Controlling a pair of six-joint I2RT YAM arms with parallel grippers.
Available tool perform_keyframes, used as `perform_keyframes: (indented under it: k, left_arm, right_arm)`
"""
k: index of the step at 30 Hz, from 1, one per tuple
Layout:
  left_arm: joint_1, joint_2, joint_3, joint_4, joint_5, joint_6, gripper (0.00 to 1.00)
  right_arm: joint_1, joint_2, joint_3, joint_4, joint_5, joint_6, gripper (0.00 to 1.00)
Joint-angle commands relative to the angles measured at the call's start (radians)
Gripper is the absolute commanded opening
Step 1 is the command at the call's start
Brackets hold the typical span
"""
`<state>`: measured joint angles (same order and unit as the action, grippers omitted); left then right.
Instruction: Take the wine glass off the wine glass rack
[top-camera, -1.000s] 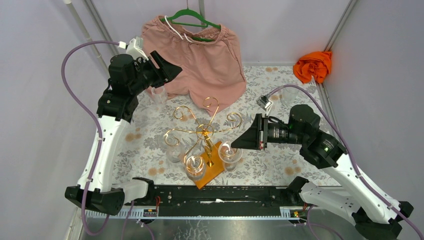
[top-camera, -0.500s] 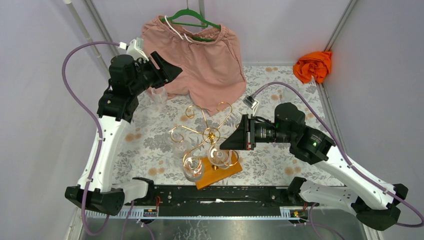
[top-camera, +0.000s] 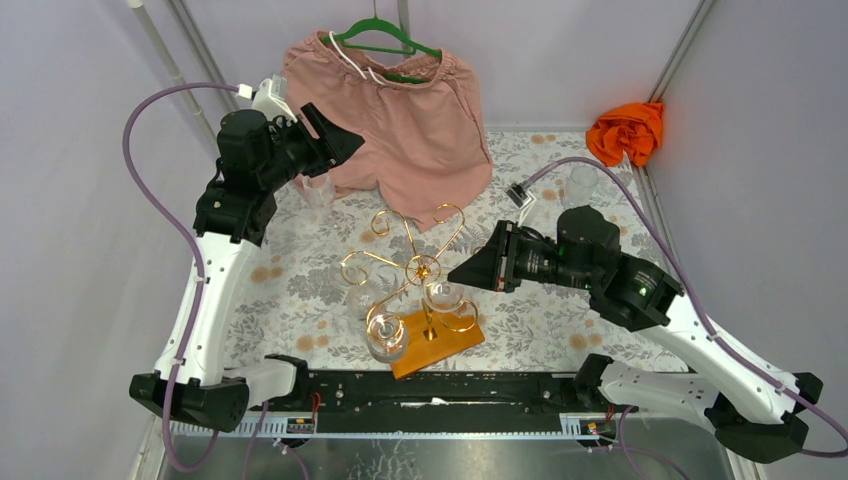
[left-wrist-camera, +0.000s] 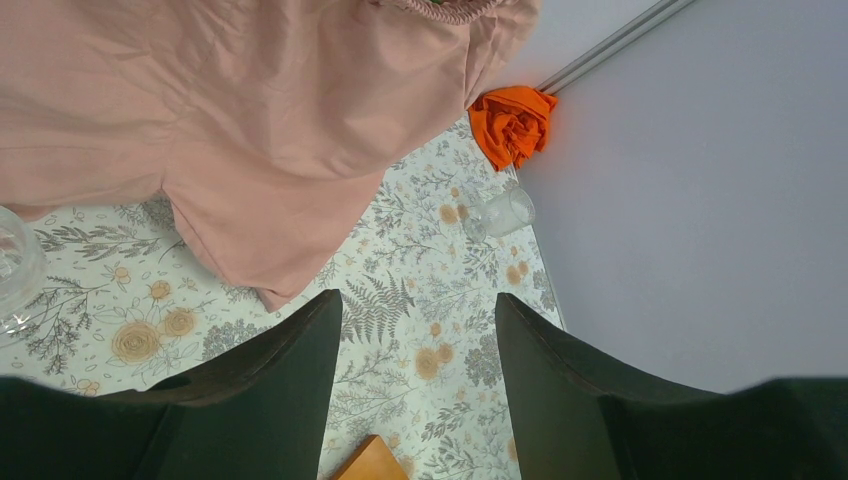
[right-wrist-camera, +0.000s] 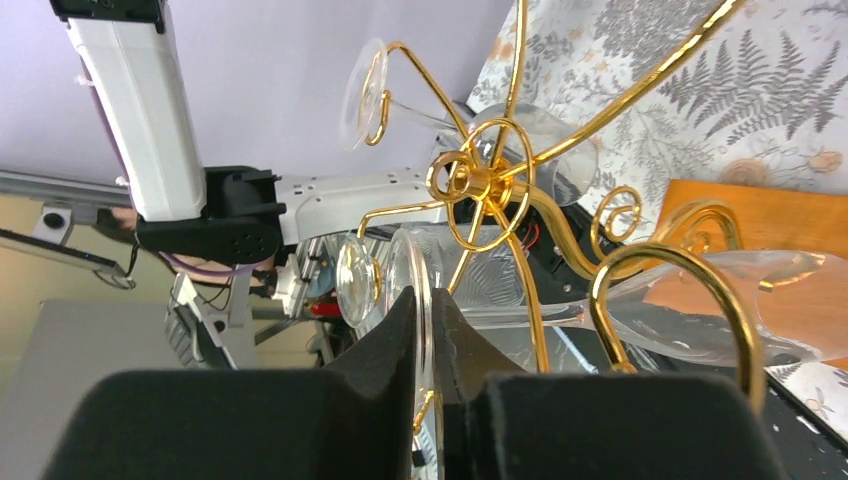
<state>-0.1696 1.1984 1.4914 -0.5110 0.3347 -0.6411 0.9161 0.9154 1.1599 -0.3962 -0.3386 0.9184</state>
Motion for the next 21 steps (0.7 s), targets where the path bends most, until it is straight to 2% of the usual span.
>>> perform_keyframes:
  k: [1, 16, 21]
  left_arm:
    - [-0.007, -0.020, 0.004, 0.009, 0.001, 0.017, 0.66]
    - [-0.007, -0.018, 0.001, 0.009, 0.003, 0.014, 0.66]
    - [-0.007, -0.016, 0.001, 0.009, 0.003, 0.014, 0.66]
  right_arm:
    - [0.007, -0.043, 0.049, -0.011, 0.092, -0.035, 0.00]
    - [0.007, -0.173, 0.115, -0.229, 0.259, -0.050, 0.00]
    - [0.007, -0.213, 0.172, -0.363, 0.371, -0.055, 0.00]
